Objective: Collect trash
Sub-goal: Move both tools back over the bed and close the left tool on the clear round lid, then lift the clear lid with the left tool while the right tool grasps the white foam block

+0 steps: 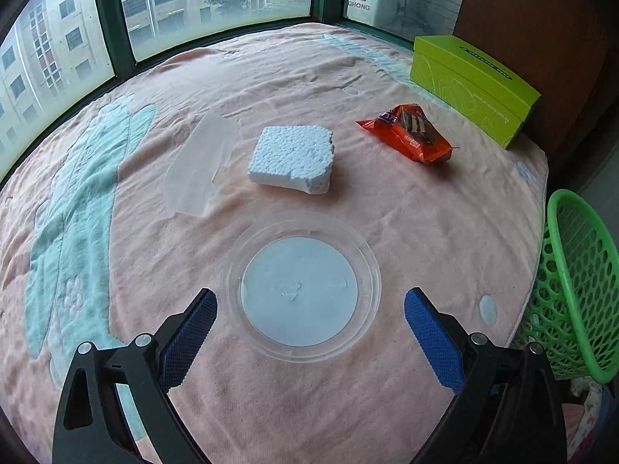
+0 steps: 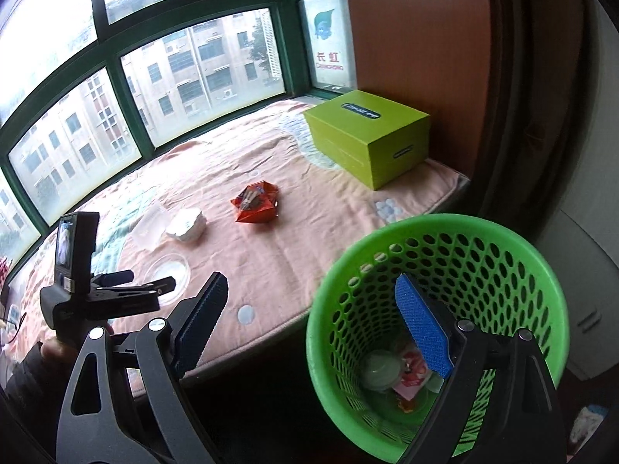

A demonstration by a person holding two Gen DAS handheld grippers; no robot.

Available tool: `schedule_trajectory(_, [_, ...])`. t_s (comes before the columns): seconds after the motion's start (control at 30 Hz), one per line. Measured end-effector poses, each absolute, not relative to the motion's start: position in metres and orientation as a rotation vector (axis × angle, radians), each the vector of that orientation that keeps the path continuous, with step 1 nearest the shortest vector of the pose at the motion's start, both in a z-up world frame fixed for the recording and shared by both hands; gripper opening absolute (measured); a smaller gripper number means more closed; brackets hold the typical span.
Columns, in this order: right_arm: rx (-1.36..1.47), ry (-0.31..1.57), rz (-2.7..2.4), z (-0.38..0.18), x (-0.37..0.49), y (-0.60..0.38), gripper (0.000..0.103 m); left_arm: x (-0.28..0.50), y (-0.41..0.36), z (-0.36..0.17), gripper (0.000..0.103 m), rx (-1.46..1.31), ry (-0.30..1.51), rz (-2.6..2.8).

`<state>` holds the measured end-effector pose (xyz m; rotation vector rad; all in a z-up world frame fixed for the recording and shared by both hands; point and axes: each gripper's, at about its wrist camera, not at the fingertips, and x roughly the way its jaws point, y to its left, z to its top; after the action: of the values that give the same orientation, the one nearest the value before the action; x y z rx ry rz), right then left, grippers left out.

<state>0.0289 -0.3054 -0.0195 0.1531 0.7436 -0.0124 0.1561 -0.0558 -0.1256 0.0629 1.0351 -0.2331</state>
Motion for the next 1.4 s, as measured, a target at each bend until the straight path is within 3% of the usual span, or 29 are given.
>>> schedule_trajectory(0.5, [0.138, 0.775, 0.023, -0.029, 0.048, -0.289, 0.088, 0.175, -0.056, -0.15, 0.094, 0.068, 1.089, -0.223])
schedule_trajectory(0.63, [0.133, 0.782, 0.035, -0.032, 0.054, -0.285, 0.088, 0.173, -0.054, -0.148, 0.09, 0.057, 1.078, -0.231])
schedule_trajectory(1.4, [0.123, 0.904, 0.253, -0.07, 0.164, -0.214, 0.087, 0.14, 0.027, -0.075, 0.09, -0.065, 0.925, -0.138])
